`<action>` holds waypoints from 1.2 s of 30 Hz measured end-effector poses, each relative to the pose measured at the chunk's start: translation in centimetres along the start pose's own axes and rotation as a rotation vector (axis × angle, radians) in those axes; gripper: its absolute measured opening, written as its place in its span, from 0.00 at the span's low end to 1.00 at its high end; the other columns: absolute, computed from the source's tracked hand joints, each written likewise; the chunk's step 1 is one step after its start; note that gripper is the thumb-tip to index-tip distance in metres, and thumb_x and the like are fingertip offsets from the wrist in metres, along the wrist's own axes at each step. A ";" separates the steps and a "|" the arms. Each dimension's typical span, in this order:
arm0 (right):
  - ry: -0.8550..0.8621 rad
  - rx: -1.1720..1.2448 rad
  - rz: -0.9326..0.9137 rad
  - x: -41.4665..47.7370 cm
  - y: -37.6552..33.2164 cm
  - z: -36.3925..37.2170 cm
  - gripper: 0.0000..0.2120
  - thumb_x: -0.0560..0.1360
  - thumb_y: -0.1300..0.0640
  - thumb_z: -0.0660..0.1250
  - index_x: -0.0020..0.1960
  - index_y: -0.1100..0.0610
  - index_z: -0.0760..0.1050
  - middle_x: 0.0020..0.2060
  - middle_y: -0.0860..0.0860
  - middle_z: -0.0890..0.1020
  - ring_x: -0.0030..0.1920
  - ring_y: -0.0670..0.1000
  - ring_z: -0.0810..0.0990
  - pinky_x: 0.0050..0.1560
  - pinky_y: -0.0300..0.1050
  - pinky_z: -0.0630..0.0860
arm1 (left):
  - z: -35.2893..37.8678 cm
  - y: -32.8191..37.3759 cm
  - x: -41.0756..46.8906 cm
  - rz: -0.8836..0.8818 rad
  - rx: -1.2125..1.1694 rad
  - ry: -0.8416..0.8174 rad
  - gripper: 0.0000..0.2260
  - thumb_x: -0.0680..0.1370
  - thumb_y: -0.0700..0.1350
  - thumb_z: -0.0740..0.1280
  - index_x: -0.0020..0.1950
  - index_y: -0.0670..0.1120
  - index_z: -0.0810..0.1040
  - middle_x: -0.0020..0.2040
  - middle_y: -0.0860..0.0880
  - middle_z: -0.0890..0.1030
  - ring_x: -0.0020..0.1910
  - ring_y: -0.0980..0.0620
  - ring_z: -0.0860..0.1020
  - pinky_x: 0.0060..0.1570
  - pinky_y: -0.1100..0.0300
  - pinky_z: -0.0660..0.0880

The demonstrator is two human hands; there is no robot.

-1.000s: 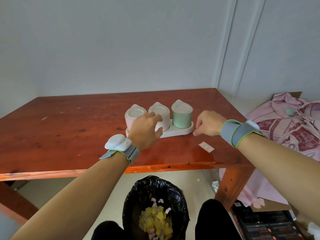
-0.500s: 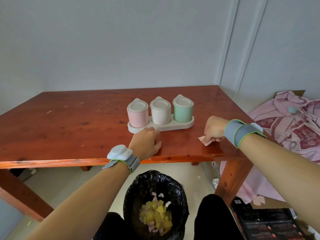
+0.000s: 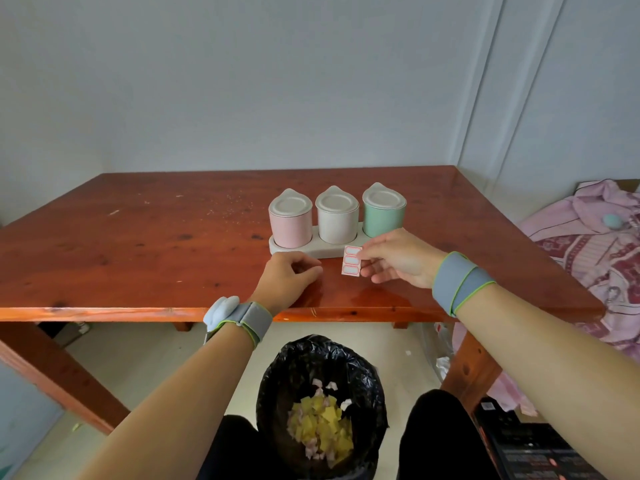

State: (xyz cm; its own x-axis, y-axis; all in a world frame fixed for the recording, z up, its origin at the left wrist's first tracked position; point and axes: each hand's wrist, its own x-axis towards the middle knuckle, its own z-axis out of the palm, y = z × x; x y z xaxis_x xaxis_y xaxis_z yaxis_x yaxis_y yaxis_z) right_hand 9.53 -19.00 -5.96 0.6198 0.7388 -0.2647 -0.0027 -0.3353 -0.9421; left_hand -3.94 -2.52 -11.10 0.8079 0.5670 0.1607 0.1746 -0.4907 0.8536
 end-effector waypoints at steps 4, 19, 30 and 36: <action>0.034 -0.055 -0.051 0.8 1.2 1.6 0.09 0.75 0.63 0.68 0.55 0.62 0.78 0.39 0.56 0.82 0.33 0.46 0.79 0.27 0.36 0.75 | -0.3 0.5 -0.2 -0.063 -0.157 -0.028 0.04 0.74 0.43 0.71 0.44 0.44 0.83 0.37 0.46 0.82 0.36 0.52 0.77 0.43 0.60 0.75; 0.127 -0.001 -0.237 1.5 2.9 3.3 0.05 0.74 0.58 0.70 0.42 0.59 0.82 0.36 0.52 0.84 0.30 0.46 0.76 0.24 0.35 0.64 | -0.1 0.4 0.1 -0.039 -0.164 -0.140 0.03 0.74 0.41 0.70 0.42 0.47 0.83 0.37 0.48 0.82 0.33 0.58 0.76 0.37 0.67 0.72; 0.148 -0.073 -0.359 1.7 4.0 3.8 0.05 0.74 0.58 0.71 0.40 0.57 0.82 0.28 0.48 0.80 0.25 0.44 0.70 0.33 0.37 0.69 | -0.1 0.5 -0.1 -0.041 -0.284 -0.172 0.03 0.75 0.41 0.69 0.43 0.43 0.82 0.35 0.43 0.79 0.33 0.50 0.74 0.33 0.63 0.74; 0.266 -0.187 -0.509 1.9 4.8 4.2 0.02 0.71 0.55 0.74 0.42 0.52 0.82 0.30 0.44 0.79 0.28 0.43 0.70 0.35 0.39 0.69 | -0.6 0.6 -0.1 -0.005 -0.264 -0.219 0.05 0.76 0.42 0.68 0.41 0.47 0.81 0.39 0.43 0.79 0.39 0.49 0.73 0.42 0.59 0.70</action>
State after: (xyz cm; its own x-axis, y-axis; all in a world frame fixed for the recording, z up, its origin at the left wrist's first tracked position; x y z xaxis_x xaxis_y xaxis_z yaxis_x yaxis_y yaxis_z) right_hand 7.34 -16.73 -11.84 0.6821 0.6697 0.2938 0.4691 -0.0925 -0.8783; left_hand -4.26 -2.50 -10.36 0.9139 0.3997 0.0701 0.0506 -0.2837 0.9576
